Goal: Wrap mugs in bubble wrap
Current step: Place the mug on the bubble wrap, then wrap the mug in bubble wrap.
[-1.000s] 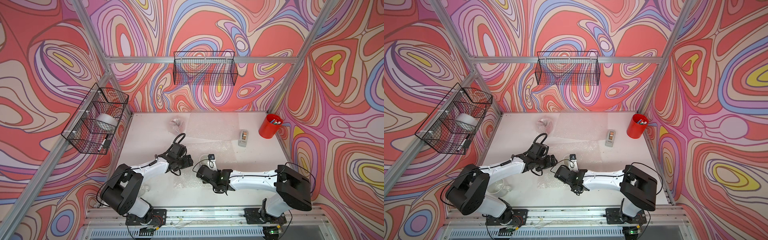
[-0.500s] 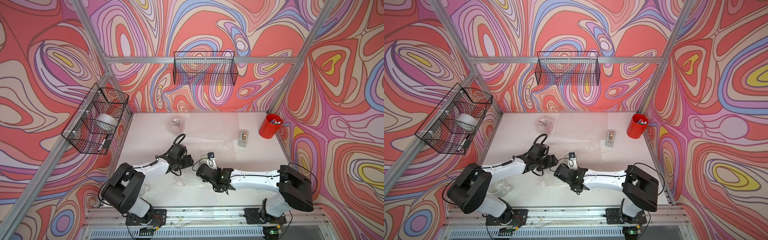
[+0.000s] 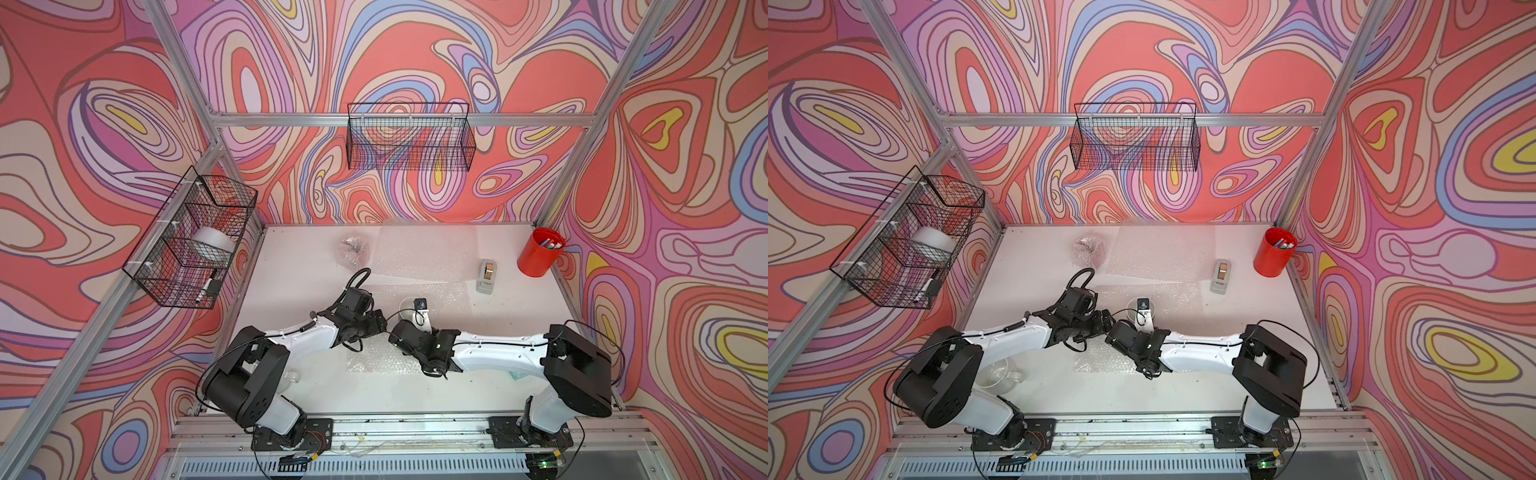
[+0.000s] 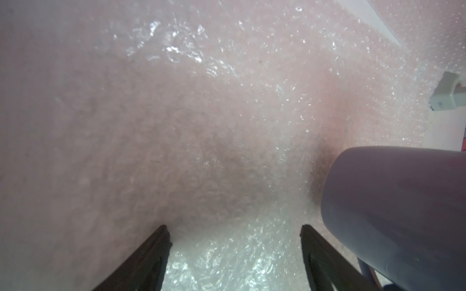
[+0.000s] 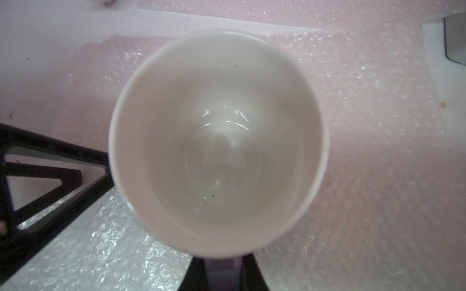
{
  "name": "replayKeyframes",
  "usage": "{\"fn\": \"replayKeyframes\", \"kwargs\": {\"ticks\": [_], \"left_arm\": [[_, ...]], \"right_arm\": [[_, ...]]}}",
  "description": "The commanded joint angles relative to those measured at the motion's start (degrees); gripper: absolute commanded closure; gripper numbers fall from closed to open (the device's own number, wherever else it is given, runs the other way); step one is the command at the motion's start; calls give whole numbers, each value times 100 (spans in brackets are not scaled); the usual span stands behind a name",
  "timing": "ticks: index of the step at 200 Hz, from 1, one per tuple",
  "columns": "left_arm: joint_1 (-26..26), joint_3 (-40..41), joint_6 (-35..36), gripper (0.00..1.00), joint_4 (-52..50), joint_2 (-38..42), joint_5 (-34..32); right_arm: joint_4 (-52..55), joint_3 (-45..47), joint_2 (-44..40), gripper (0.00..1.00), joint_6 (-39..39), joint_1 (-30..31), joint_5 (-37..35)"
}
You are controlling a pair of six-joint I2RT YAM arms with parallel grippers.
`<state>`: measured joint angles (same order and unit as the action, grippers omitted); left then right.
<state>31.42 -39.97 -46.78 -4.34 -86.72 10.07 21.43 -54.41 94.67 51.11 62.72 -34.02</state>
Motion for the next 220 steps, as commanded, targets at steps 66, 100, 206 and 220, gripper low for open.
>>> {"fn": "replayKeyframes", "kwargs": {"ticks": [66, 100, 206, 220], "left_arm": [[22, 82, -112, 15, -443, 213, -184], [22, -435, 110, 3, -1024, 821, -742], [2101, -2205, 1414, 0, -759, 57, -2004], [2240, -2305, 1462, 0, -681, -98, -1957]], "right_arm": [[-245, -96, -143, 71, 63, -6, 62], [-272, 209, -1115, 49, -223, -14, -66], [2864, 1084, -2353, 48, -660, -3849, 3576], [2868, 1178, -2262, 47, -806, -4064, 3780]]}}
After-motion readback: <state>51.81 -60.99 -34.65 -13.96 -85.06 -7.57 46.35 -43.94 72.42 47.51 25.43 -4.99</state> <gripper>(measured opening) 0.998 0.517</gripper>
